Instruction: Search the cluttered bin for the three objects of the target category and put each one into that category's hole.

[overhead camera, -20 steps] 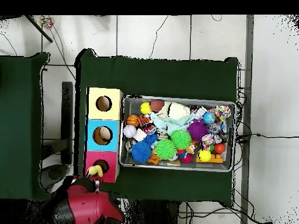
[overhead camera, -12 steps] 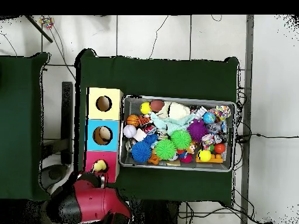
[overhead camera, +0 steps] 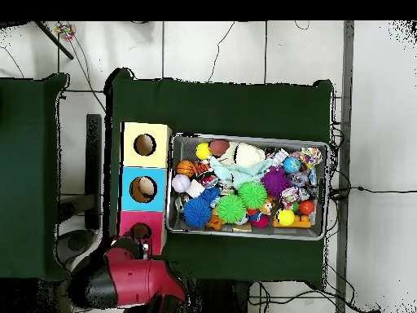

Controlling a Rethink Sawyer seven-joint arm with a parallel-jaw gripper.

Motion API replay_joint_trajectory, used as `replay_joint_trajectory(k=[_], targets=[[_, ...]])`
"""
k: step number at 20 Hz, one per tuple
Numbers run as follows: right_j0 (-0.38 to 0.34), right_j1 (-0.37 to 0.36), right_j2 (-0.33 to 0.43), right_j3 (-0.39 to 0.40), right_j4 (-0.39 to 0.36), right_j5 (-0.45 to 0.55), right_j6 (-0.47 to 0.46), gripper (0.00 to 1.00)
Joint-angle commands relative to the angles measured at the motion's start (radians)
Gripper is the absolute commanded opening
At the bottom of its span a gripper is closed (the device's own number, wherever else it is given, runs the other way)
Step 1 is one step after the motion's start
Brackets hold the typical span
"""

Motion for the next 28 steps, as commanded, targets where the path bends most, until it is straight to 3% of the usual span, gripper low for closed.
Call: replay_joint_trajectory(k=[1, 10, 16, 28], targets=[[-0.063, -0.027, 0.109, -0.049, 0.05, 0.104, 0.143, 1.0], [-0.07, -0.073, 0.065, -0.071, 0.009, 0.146, 0.108, 1.0], [-0.102, -0.081, 0.037, -0.117, -0.024, 0.224, 0.057, 1.0], [-0.284, -0.076, 0.079, -0.16, -0.094, 0.264, -0.05, 1.0]])
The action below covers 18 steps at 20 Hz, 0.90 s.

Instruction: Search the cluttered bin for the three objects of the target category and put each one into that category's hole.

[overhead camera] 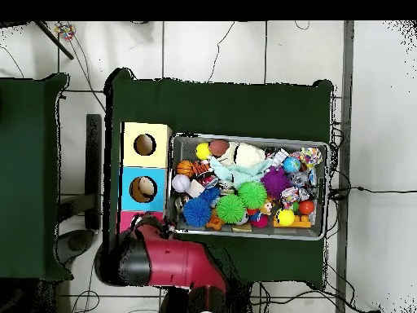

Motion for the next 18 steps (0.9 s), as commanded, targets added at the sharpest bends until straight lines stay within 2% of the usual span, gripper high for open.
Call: replay_joint_trajectory(k=[1, 10, 14, 18], targets=[[-0.119, -0.002, 0.072, -0.093, -0.077, 0.125, -0.061, 1.0], [-0.271, 0.032, 0.155, -0.153, -0.165, 0.129, -0.127, 1.0], [-0.331, 0.049, 0.19, -0.194, -0.204, 0.165, -0.157, 1.0], [-0.406, 0.099, 0.245, -0.231, -0.247, 0.16, -0.185, 1.0]])
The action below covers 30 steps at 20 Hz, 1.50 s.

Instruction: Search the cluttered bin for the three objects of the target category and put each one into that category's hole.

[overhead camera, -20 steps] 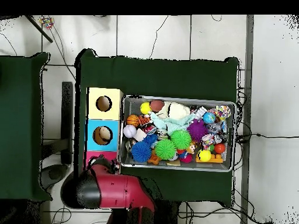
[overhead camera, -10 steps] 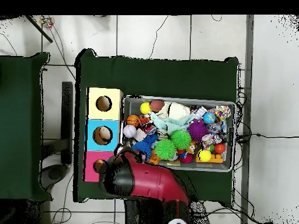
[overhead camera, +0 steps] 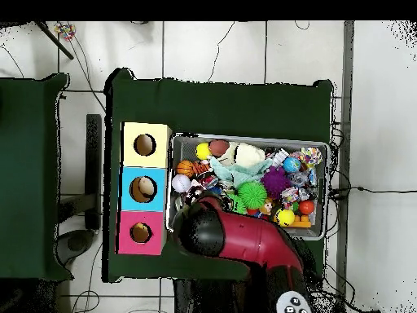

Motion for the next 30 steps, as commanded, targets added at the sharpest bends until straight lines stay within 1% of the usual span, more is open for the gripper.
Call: replay_joint_trajectory(k=[1, 5, 6, 8, 11, 15, 18, 20, 23, 26, 28, 30], targets=[[-0.116, 0.101, 0.18, -0.136, -0.115, 0.127, -0.192, 1.0], [-0.178, 0.177, 0.226, -0.194, -0.194, 0.108, -0.23, 1.0], [-0.182, 0.188, 0.226, -0.212, -0.219, 0.105, -0.234, 1.0], [-0.212, 0.205, 0.245, -0.229, -0.254, 0.126, -0.255, 1.0], [-0.28, 0.225, 0.291, -0.239, -0.306, 0.154, -0.3, 1.0], [-0.384, 0.244, 0.36, -0.227, -0.375, 0.185, -0.359, 1.0], [-0.442, 0.266, 0.4, -0.222, -0.425, 0.238, -0.404, 1.0], [-0.474, 0.26, 0.418, -0.209, -0.445, 0.28, -0.42, 1.0], [-0.505, 0.246, 0.44, -0.201, -0.472, 0.32, -0.427, 1.0], [-0.528, 0.239, 0.451, -0.185, -0.503, 0.323, -0.414, 1.0], [-0.537, 0.257, 0.457, -0.18, -0.531, 0.312, -0.402, 1.0], [-0.543, 0.29, 0.458, -0.183, -0.557, 0.302, -0.389, 1.0]])
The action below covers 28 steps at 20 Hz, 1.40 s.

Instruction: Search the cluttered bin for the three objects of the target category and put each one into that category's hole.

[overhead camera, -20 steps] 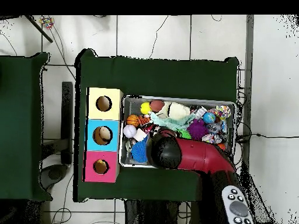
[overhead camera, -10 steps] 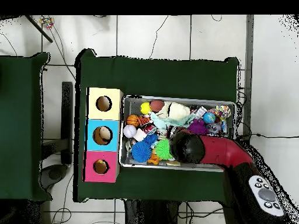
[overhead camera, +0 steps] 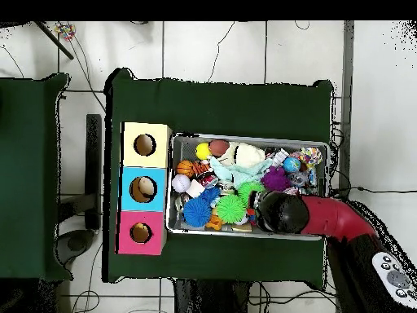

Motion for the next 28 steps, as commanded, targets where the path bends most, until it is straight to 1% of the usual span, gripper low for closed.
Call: replay_joint_trajectory(k=[1, 5, 11, 18, 28], targets=[[-0.026, 0.068, 0.125, -0.01, -0.118, 0.081, -0.297, 1.0], [-0.023, 0.076, 0.133, 0.005, -0.145, 0.061, -0.253, 1.0], [-0.027, 0.089, 0.131, 0.019, -0.216, -0.065, -0.17, 1.0], [-0.02, 0.108, 0.11, -0.012, -0.286, -0.051, -0.168, 1.0], [-0.073, 0.087, 0.143, 0.031, -0.308, -0.012, -0.22, 1.0]])
